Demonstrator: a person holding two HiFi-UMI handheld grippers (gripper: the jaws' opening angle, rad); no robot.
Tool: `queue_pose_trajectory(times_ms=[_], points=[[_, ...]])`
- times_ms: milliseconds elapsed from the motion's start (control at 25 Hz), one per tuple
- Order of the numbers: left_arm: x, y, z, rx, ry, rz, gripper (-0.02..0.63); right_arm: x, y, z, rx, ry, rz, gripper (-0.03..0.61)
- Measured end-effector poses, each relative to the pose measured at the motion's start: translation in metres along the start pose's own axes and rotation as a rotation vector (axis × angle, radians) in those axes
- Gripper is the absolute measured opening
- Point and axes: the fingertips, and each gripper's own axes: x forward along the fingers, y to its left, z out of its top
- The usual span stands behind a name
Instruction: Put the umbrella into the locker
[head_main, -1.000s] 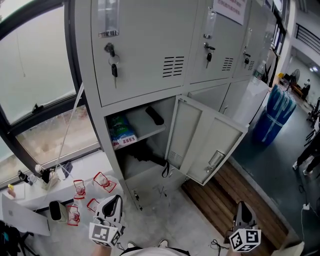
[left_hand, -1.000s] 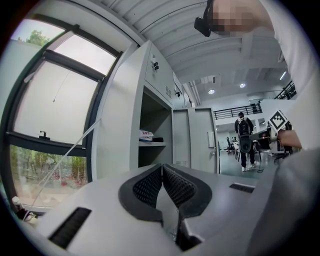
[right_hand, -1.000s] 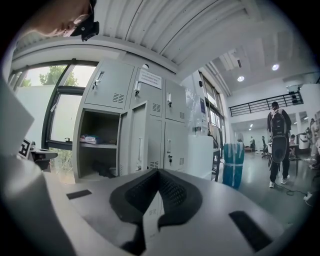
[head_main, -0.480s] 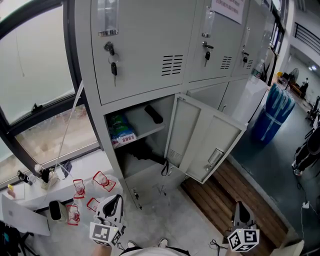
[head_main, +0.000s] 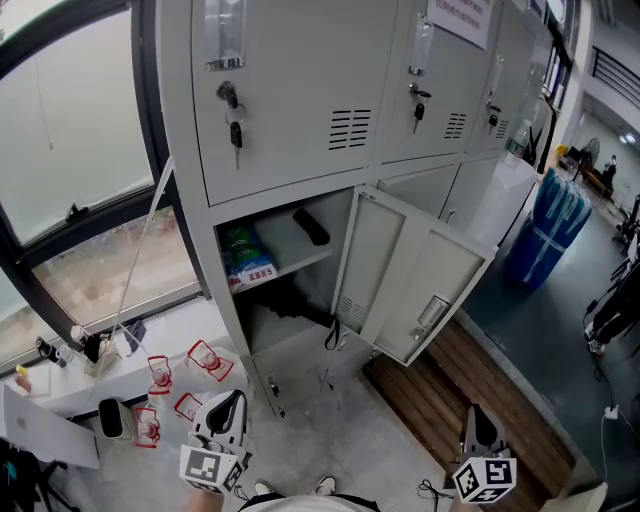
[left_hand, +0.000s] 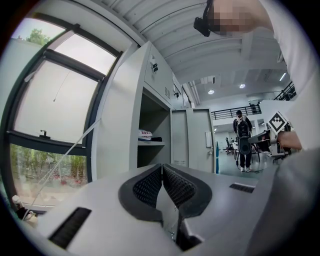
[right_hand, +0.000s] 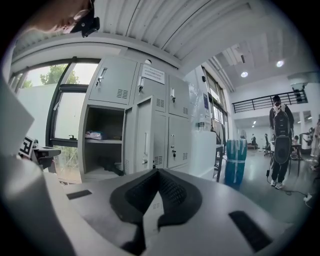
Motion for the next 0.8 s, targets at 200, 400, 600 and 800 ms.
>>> queue_pose_trajectory(times_ms=[200, 400, 600, 800], points=[[-0.001, -0.002, 0.000, -0.002, -0.001, -0.008, 0.028, -0.002, 0.000, 0.002, 0.001, -0.007, 0.003, 0.017], [-0.002, -0.002, -0.002, 0.000, 0.004, -0.008, 0.028, -0.005, 0.000, -0.002, 0.012, -0.006, -0.002, 0.017], [-0.002, -0.004, -0.002, 0.000, 0.008, -0.018, 0.028, -0.008, 0.001, -0.003, 0.011, -0.002, -0.007, 0.017], [-0.002, -0.006, -0.006, -0.007, 0.015, -0.022, 0.028, -0.011, 0.000, -0.006, 0.013, 0.001, -0.012, 0.017]])
